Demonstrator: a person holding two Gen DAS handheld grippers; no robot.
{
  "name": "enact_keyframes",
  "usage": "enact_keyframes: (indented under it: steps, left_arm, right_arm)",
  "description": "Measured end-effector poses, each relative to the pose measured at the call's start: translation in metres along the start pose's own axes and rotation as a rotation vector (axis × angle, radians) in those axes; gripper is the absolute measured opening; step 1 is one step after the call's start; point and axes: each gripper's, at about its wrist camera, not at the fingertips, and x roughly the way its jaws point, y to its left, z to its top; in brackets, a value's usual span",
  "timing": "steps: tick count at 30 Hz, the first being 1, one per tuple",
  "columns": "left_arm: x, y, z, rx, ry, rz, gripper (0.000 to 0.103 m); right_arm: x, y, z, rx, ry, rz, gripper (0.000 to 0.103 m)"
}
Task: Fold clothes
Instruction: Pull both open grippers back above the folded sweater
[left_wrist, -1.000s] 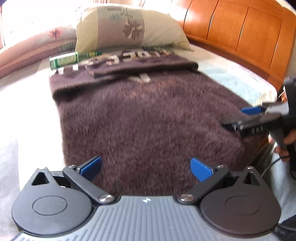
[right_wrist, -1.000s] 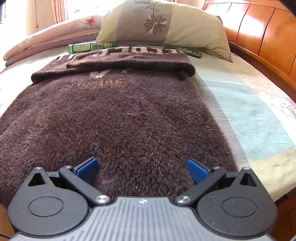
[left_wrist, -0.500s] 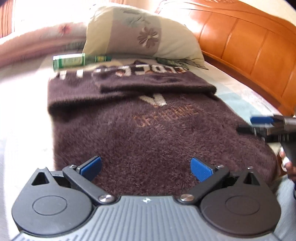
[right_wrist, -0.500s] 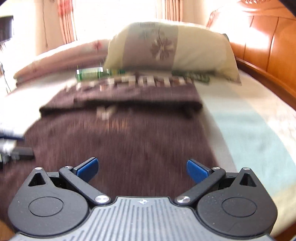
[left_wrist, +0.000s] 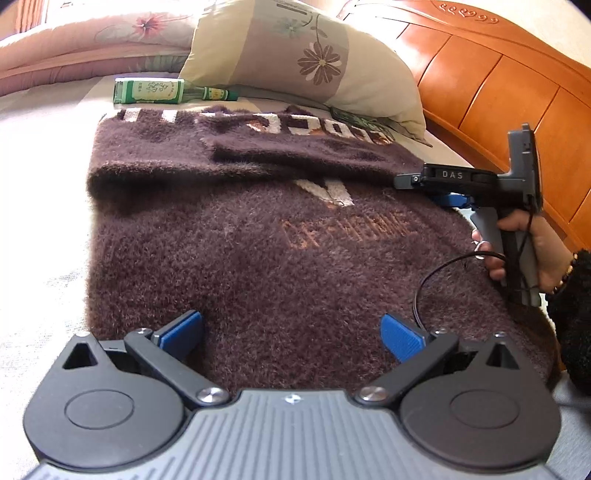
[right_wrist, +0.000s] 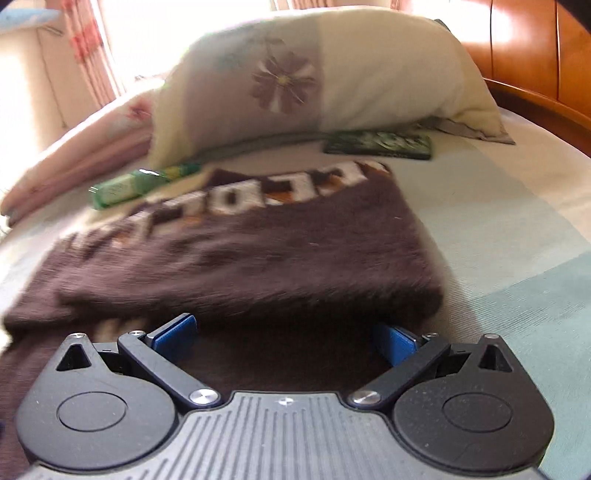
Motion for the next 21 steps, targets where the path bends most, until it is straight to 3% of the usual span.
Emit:
enact_keyframes:
  steps: [3, 9, 14, 18, 21]
  left_arm:
    - [0.0, -0.001, -0.001, 0.023, 0.0, 0.005, 0.102]
    - [-0.003, 0.0, 0.004, 0.035, 0.018, 0.003, 0.102]
    - [-0.009, -0.001, 0.022, 0.06, 0.024, 0.025, 0.102]
    - [-0.003, -0.004, 0.047, 0.145, -0.002, 0.03, 0.102]
    - [0.023, 0.005, 0.064, 0.139, -0.009, 0.022, 0.102]
  right_arm:
    - [-0.002, 0.003, -0.008, -0.047, -0.003, -0.03, 0.102]
    - [-0.023, -0.003, -0.021, -0.026, -0.001, -0.052, 0.102]
    - [-0.061, 0.008, -0.027, -0.023, 0.091, -0.156, 0.103]
    - [-0.114, 0.023, -0.06, 0.024, 0.081, -0.031, 0.103]
    - [-0.129, 0.04, -0.085, 0.002, 0.117, 0.01, 0.103]
